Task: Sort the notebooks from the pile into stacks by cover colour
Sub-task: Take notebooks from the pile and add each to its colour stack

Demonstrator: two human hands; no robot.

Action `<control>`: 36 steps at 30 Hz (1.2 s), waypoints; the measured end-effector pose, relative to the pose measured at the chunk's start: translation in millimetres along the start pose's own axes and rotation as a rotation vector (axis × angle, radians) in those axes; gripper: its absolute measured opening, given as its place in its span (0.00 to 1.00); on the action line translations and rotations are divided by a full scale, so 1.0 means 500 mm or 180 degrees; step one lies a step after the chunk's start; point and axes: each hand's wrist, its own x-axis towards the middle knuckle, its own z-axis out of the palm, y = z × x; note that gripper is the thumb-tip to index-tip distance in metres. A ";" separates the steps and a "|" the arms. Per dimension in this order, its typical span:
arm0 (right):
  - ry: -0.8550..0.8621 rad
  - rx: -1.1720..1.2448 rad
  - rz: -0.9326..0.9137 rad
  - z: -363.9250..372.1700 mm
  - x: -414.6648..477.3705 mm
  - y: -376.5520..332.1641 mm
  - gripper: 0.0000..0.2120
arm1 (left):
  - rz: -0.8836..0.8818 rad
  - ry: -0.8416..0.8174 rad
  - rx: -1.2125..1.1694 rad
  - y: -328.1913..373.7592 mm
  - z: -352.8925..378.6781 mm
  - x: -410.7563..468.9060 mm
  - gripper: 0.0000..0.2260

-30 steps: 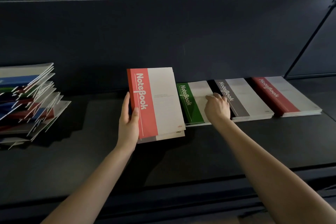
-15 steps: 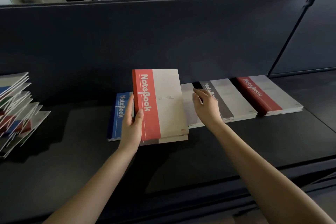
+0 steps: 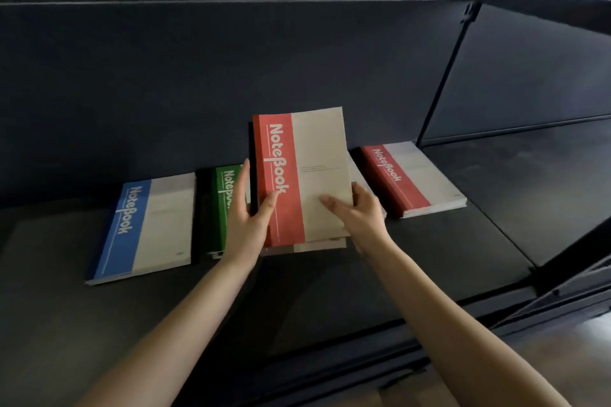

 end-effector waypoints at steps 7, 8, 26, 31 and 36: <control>0.0335 -0.0195 -0.0198 -0.136 0.048 -0.002 0.09 | 0.0058 -0.0003 -0.0102 0.022 0.138 0.021 0.28; 0.0382 -0.0293 -0.0231 -0.150 0.056 -0.004 0.10 | 0.0063 -0.0031 -0.0053 0.029 0.155 0.026 0.27; 0.1242 -0.2733 0.0064 -0.363 0.171 0.013 0.16 | -0.0380 0.0230 0.1019 -0.014 0.247 0.075 0.28; 0.0944 -0.3239 0.0227 -0.354 0.177 0.055 0.24 | -0.0624 0.0423 0.1102 -0.021 0.249 0.082 0.27; 0.0886 -0.3335 0.0302 -0.357 0.182 0.066 0.28 | -0.0697 0.0408 0.1143 -0.025 0.250 0.085 0.28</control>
